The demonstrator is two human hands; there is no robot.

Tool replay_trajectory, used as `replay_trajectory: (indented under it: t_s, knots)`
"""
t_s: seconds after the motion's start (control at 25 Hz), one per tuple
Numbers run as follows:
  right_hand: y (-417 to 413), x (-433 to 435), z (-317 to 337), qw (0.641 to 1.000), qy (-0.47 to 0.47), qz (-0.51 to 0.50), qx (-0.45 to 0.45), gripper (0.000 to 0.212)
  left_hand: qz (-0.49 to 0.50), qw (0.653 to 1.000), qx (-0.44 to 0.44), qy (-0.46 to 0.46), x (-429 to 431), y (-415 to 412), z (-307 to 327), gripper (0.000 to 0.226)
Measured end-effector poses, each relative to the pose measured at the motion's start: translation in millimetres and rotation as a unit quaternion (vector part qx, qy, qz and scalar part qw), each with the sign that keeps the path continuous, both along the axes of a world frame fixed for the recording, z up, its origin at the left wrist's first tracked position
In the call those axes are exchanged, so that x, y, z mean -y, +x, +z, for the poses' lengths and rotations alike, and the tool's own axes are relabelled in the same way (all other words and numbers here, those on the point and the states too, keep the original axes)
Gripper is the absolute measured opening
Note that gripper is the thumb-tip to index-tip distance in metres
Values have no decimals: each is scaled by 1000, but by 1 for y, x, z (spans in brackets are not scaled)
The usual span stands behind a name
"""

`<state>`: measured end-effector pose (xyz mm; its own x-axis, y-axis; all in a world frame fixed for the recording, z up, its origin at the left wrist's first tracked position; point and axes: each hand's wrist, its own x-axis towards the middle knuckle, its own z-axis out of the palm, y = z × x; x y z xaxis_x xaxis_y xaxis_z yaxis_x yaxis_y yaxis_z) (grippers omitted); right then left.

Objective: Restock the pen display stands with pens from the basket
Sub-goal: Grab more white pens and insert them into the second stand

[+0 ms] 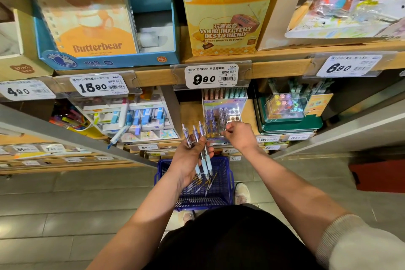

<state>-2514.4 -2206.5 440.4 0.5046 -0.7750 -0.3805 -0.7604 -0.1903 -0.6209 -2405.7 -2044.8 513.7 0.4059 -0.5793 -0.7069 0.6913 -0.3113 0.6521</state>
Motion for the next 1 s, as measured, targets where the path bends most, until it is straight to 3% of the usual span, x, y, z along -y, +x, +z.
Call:
replay_trajectory:
  t_s: [0.12, 0.24, 0.28, 0.48, 0.6, 0.72, 0.84, 1.0]
  knots:
    - [-12, -5, 12, 994, 91, -29, 52, 20, -11, 1000, 11, -2, 3, -2, -2, 27]
    - [-19, -12, 35, 934, 286, -43, 209, 26, -35, 999, 23, 4, 9, -7, -6, 27]
    - [-20, -13, 42, 922, 309, -35, 231, 28, -43, 999, 22, 5, 11, -9, -7, 26]
    - [-15, -12, 51, 939, 256, -15, 228, 10, -46, 999, 17, 11, 18, -11, -11, 32]
    - [-17, -10, 50, 912, 306, -49, 267, 10, -56, 998, 27, 18, 21, -11, -12, 31]
    - [-21, 1, 51, 894, 297, -109, 317, 12, -67, 995, 55, 43, 21, -11, -11, 26]
    - [-29, 19, 51, 901, 222, -169, 332, 8, -71, 995, 62, 39, 18, -11, -13, 18]
    - [-34, 27, 40, 939, 68, -188, 280, 9, -61, 997, 36, 22, 15, -11, -11, 25]
